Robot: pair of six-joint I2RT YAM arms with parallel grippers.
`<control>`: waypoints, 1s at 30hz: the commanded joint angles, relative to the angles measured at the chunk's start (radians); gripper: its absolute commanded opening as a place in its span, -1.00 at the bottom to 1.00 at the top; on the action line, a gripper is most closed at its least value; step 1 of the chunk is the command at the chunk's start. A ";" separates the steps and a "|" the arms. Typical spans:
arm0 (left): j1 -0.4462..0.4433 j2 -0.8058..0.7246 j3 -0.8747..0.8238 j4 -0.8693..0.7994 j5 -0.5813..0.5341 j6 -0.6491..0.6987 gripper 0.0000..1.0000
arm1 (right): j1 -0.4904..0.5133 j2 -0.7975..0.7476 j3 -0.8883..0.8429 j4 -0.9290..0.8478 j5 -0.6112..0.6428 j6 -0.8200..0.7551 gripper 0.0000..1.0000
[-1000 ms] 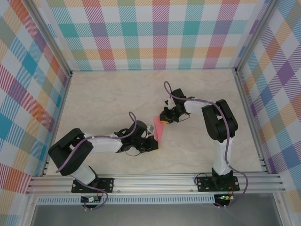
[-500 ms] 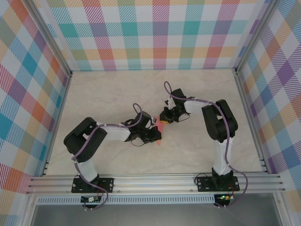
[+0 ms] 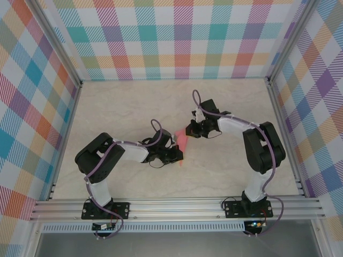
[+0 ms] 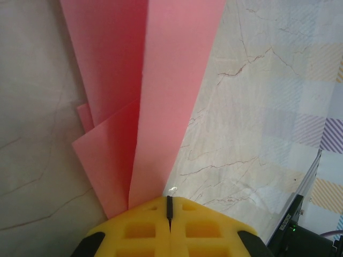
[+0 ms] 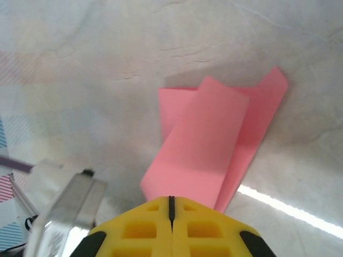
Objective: Fold a paper plane with a square sheet of paper (fold left side to right side)
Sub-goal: Fold the wing for the fifth time at the center of the table.
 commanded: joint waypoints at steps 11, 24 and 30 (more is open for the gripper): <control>-0.009 0.017 -0.038 -0.044 -0.046 -0.006 -1.00 | 0.103 0.003 -0.135 0.139 -0.007 0.121 -0.95; -0.011 0.037 -0.043 -0.050 -0.048 -0.018 -1.00 | 0.111 0.103 -0.095 0.095 0.066 0.070 -0.94; -0.010 0.050 -0.072 -0.024 -0.048 -0.040 -1.00 | 0.081 0.106 -0.096 0.129 0.113 0.040 -0.92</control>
